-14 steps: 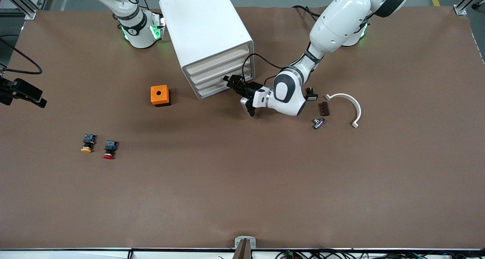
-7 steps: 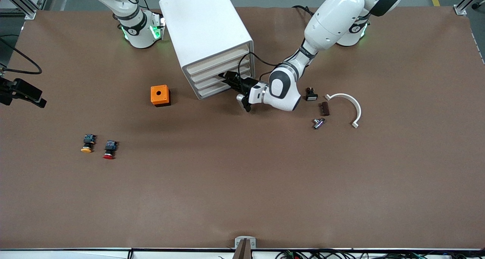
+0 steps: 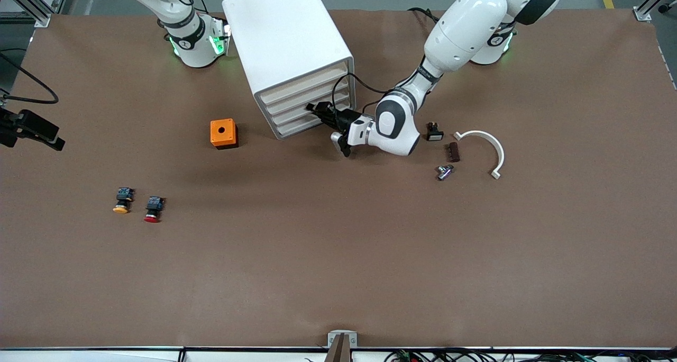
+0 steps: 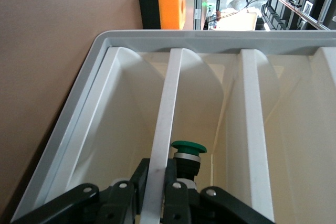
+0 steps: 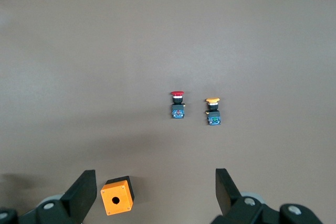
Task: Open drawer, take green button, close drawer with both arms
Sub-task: 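Pull the drawer open with the left gripper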
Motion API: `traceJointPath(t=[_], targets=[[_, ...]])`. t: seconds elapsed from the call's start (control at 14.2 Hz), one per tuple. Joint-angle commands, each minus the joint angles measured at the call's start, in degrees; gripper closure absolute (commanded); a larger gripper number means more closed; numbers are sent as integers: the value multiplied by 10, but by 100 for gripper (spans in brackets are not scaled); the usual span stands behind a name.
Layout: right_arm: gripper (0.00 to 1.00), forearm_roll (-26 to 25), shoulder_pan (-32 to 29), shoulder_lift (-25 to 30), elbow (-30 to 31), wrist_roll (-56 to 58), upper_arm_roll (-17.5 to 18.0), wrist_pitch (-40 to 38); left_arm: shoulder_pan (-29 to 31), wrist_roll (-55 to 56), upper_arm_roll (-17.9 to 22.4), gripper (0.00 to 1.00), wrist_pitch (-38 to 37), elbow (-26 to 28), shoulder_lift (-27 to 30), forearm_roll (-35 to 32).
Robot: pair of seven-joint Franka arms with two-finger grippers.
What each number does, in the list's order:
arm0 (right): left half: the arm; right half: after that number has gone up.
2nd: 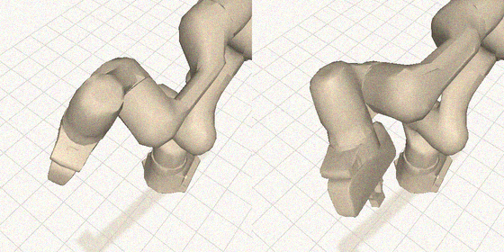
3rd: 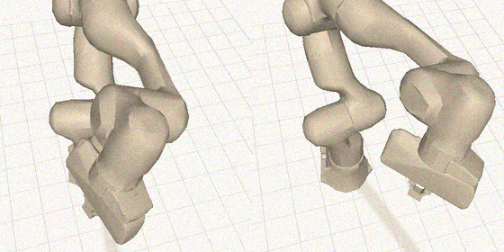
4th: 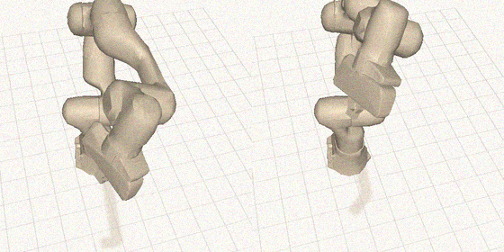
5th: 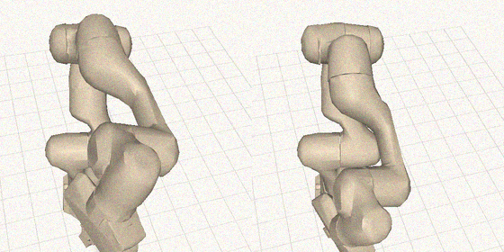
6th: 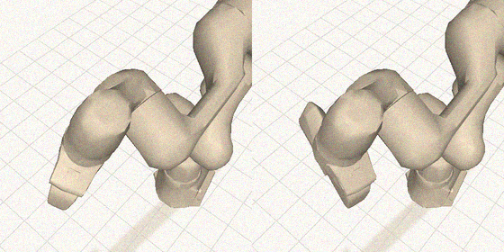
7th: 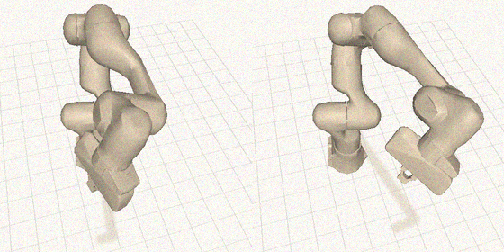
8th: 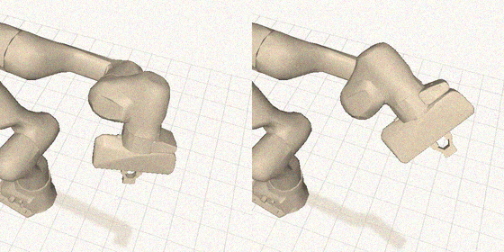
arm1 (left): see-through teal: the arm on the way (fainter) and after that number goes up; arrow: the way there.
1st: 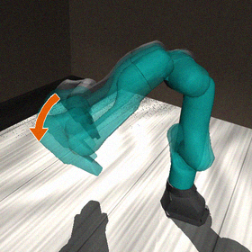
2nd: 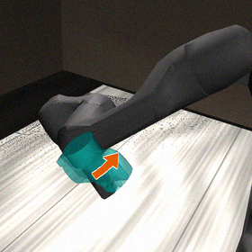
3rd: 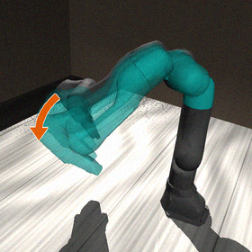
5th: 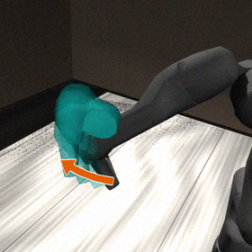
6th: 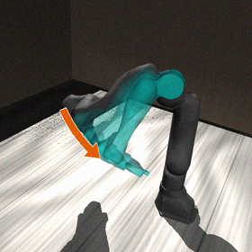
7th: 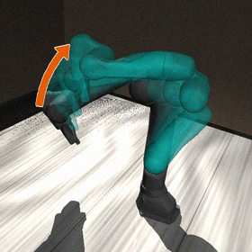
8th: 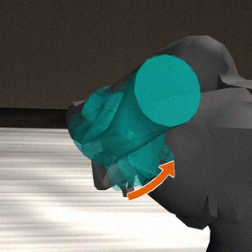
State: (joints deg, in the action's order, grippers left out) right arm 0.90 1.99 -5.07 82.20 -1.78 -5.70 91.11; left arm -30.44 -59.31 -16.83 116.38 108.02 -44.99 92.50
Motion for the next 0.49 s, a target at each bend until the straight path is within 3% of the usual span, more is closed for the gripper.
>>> traceJointPath(t=[0.0, 0.42], targets=[[0, -3, -2, 1, -5, -5, 3, -1, -4, -14, 1, 91, 6, -5, -9, 14], [0, -1, -1, 1, -4, -5, 3, -1, 3, -5, 19, 93, 6, -36, -22, 12]])
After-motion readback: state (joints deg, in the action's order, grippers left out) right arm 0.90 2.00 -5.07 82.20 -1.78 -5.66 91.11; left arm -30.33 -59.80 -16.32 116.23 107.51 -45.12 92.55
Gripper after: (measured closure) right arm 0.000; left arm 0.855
